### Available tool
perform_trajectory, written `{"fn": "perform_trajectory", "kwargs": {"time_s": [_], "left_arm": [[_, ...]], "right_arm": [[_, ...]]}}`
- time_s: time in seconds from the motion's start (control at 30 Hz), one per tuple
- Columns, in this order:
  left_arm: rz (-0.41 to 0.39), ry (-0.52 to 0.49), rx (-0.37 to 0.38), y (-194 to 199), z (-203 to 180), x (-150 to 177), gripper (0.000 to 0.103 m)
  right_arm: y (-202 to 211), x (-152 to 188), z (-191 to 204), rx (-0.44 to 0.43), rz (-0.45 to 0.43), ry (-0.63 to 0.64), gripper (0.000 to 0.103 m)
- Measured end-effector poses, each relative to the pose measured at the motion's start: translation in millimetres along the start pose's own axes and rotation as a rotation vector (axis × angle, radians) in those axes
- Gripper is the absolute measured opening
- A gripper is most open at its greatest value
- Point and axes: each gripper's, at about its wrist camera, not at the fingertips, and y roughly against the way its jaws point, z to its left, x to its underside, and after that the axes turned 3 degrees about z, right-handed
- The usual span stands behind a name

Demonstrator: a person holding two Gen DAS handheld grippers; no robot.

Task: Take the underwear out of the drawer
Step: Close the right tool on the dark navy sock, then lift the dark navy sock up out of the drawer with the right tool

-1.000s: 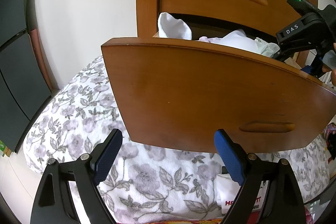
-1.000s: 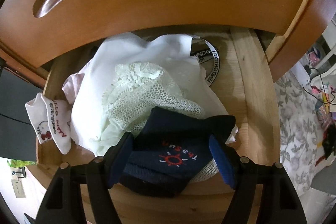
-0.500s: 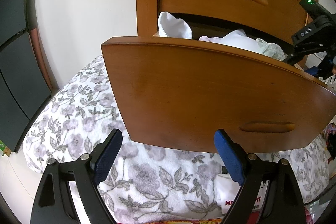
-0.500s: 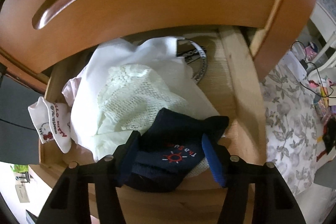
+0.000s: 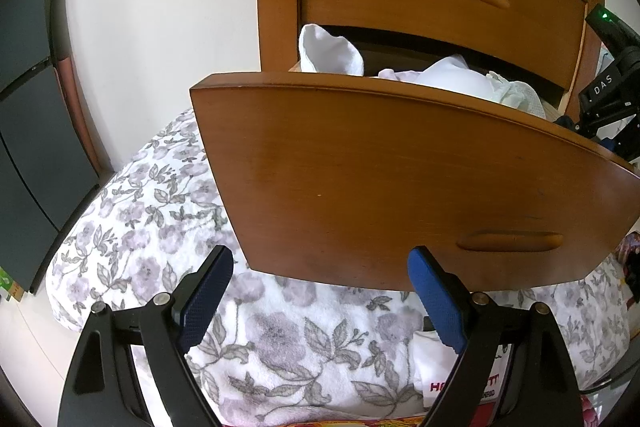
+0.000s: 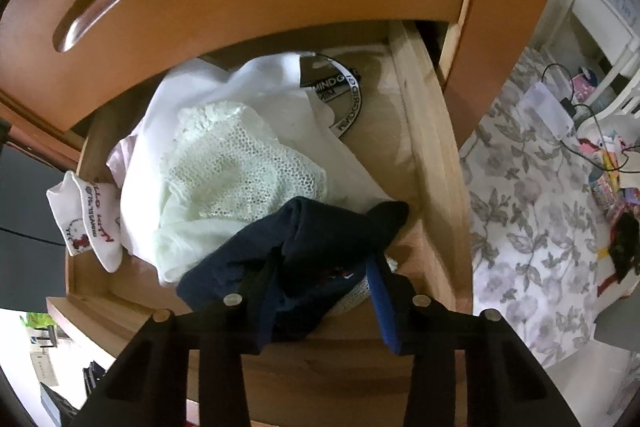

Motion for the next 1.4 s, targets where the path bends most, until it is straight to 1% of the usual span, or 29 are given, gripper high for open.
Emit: {"fn": "perform_trajectory", "kwargs": {"time_s": [0.27,0.37,0.47,0.63,1.13,1.4], "left_arm": [[0.002,0.001,0.001,0,1,0,0.090],[0.003,0.002,0.002,0,1,0,0.090],[0.004,0.004,0.002,0,2,0,0.090],[0.005,0.002,0.001,-1,2,0,0.090],[-0.002,-0.004,-0.008,1,1,1,0.090],[-0.010,-0.011,-0.019,3,0,1,0.090]], "right_arm": [[-1,5,5,-0.020,0.004,-0.001,0.020],[-1,8,4,-0.026,0.001,-0.004,0.017],[3,10,3,-0.030,-0.004,-0.006,0.016],[14,14,-3,-0.045,-0.037,-0.010,0.013],[77,24,6,-0.087,-0.184,0.038,0.012],[105,32,9,-0.115,-0.247,0.052,0.012]]}}
